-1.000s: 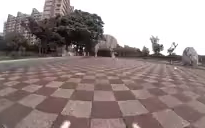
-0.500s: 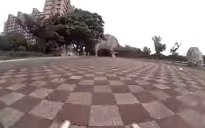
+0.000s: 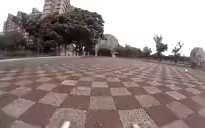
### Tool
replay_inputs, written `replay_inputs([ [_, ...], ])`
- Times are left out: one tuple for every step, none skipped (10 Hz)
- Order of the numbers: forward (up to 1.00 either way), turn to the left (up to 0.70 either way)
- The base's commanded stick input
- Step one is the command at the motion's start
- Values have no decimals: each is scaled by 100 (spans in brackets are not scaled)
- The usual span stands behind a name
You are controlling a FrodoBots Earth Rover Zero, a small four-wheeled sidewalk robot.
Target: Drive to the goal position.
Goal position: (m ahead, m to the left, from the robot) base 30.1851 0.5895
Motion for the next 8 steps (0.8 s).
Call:
replay_inputs([
  [100, 0],
  [100, 0],
  [100, 0],
  [100, 0],
  [100, 0],
  [100, 0],
  [100, 0],
  [100, 0],
])
